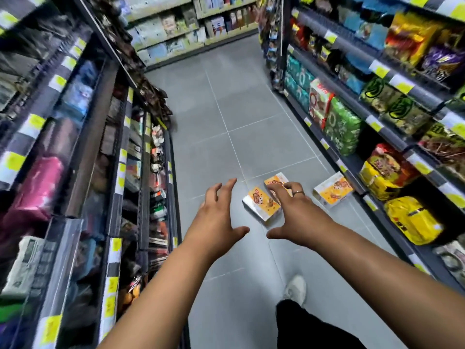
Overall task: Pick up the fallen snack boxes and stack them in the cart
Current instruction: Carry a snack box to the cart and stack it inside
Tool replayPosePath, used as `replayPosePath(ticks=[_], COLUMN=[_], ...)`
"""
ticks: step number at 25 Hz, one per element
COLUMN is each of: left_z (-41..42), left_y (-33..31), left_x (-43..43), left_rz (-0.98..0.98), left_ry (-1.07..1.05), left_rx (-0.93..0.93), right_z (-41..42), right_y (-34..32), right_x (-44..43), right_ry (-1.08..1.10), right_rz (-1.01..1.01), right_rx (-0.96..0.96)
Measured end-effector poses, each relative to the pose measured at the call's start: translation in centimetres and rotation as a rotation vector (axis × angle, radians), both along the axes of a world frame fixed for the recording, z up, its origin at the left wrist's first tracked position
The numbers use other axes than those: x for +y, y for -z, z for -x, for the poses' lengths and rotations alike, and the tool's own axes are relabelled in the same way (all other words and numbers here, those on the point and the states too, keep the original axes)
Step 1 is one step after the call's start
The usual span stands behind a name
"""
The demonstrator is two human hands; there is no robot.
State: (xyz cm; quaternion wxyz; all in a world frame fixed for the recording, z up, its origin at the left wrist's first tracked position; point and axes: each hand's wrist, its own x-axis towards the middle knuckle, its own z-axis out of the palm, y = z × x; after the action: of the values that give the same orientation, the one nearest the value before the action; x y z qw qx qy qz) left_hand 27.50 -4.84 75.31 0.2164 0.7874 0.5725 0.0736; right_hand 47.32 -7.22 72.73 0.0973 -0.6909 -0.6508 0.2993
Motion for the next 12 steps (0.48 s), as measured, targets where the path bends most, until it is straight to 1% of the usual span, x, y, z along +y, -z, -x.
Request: replayPosePath(ticks=[6, 9, 12], left_z=[-2.4, -3.5, -4.2], left_y=[-0.1, 1.5, 4.3], left_x=[16.4, 22.0, 27.9], left_rz=[-0.013, 0.03, 0.091], left_ry=[-0.005, 0.024, 0.107], left_rx=[-0.05, -0.032, 0.004], right_z=[-3.7, -5.3, -5.6], right_y=[0.3, 1.2, 4.2], right_x=[15.0, 20.0, 23.8], right_ry=[0.051, 0.118, 0.234], right_rz=[0.02, 0.036, 0.081], right_rx=[-0.006, -0.005, 0.049])
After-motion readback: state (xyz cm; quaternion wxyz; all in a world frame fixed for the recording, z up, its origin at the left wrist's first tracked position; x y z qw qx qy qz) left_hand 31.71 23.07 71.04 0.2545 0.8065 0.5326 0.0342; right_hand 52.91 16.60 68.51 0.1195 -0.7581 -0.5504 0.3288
